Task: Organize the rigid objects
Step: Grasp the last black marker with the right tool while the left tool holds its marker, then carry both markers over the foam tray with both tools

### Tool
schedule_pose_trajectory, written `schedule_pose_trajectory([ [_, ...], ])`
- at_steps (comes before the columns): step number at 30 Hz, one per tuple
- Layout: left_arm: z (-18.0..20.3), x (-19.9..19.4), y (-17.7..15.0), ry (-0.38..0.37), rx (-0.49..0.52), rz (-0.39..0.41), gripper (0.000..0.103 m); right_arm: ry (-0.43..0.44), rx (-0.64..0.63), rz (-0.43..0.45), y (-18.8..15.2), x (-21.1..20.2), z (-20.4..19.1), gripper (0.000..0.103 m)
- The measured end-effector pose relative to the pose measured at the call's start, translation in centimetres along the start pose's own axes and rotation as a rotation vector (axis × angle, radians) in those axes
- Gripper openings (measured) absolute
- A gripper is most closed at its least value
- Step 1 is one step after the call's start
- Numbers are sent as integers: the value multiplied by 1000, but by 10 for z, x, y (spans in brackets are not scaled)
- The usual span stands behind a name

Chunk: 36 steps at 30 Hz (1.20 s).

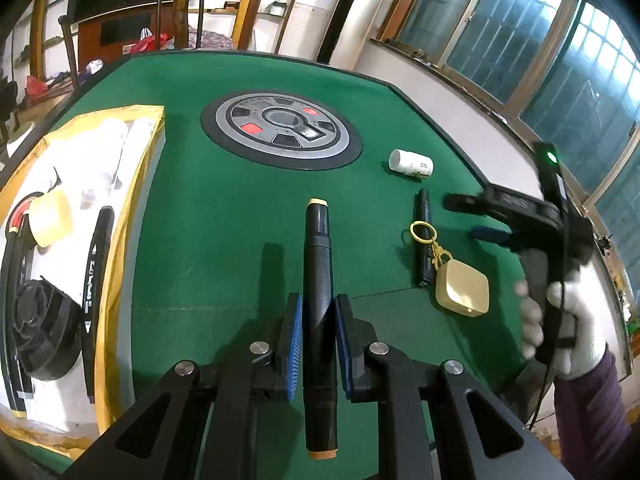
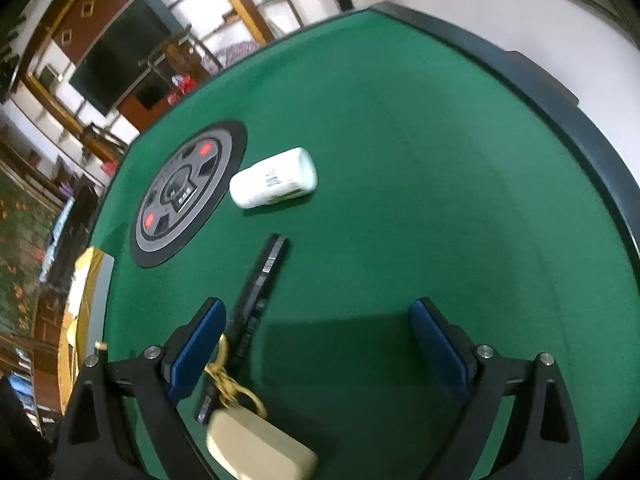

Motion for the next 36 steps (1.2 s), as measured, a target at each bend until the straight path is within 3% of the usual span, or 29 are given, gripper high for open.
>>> schedule_pose_trajectory([
  [4,-7,-3,-5,1,-10,1,16,-12,-39,-59,0,17,-35,94],
  [9,-16,-4,-7,-12,-37,-1,16,98,-58,-165,-11,34,-79,94],
  [15,-19,-4,-7,-31,-42,8,16,16,-176,-146,-21,35,-101,91],
  [18,-18,-3,-8,-32,-33,10,16,-90,-249,-96,-29,32,-105,71],
  [20,-17,-5,-9,-25,-22,15,16,-156,-329,-55,-36,32,-111,49],
  [21,-16,-7,-10,-16,-15,19,16,-161,-351,-44,-40,32,-113,42],
  [22,-15,-8,-10,-8,-10,24,16,-141,-368,-40,-42,30,-114,23],
  [23,-13,-11,-10,0,-4,31,16,-110,-363,-52,-44,29,-114,14],
  [29,-10,-22,-12,51,15,55,16,20,-350,-95,-61,24,-126,14],
  [32,-8,-27,-13,80,30,68,16,45,-364,-127,-73,25,-134,15],
  [36,-3,-37,-13,138,67,101,16,26,-383,-100,-81,23,-137,15],
])
Point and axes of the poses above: each gripper's, at about its wrist camera, not at the fingertips, and x roughly the way its jaws point, z to its right, y to its top, the point moved 1 cm from there along x, roughly the way its jaws point, and after that the axes turned 7 degrees about x, right-handed, at the moved point
